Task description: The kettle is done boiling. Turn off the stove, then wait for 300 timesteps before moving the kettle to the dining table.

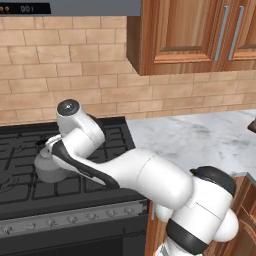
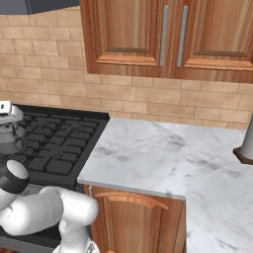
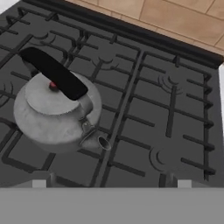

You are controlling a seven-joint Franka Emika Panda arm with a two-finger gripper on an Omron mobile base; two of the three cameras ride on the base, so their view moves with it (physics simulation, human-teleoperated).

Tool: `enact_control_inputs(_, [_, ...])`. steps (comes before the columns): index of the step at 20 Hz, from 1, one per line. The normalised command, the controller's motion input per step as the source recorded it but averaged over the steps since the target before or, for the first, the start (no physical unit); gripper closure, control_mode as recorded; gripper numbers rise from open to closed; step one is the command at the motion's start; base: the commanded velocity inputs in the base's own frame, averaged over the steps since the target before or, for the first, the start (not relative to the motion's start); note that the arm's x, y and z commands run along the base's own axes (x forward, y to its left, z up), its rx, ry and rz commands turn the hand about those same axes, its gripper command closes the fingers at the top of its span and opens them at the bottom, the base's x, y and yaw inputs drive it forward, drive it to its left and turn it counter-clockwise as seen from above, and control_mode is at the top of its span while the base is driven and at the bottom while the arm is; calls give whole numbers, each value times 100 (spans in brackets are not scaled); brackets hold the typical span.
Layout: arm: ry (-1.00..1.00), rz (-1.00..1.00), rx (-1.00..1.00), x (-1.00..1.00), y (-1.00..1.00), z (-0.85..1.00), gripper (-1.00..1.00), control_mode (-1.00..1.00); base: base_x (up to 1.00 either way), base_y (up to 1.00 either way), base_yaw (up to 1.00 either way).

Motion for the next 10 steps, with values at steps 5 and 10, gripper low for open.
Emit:
enact_control_inputs(5, [4,4,1,30,4,-1,-100,-100,0,0,0])
enact_control_inputs(10, [6,1,0,36,19,0,-100,-100,0,0,0])
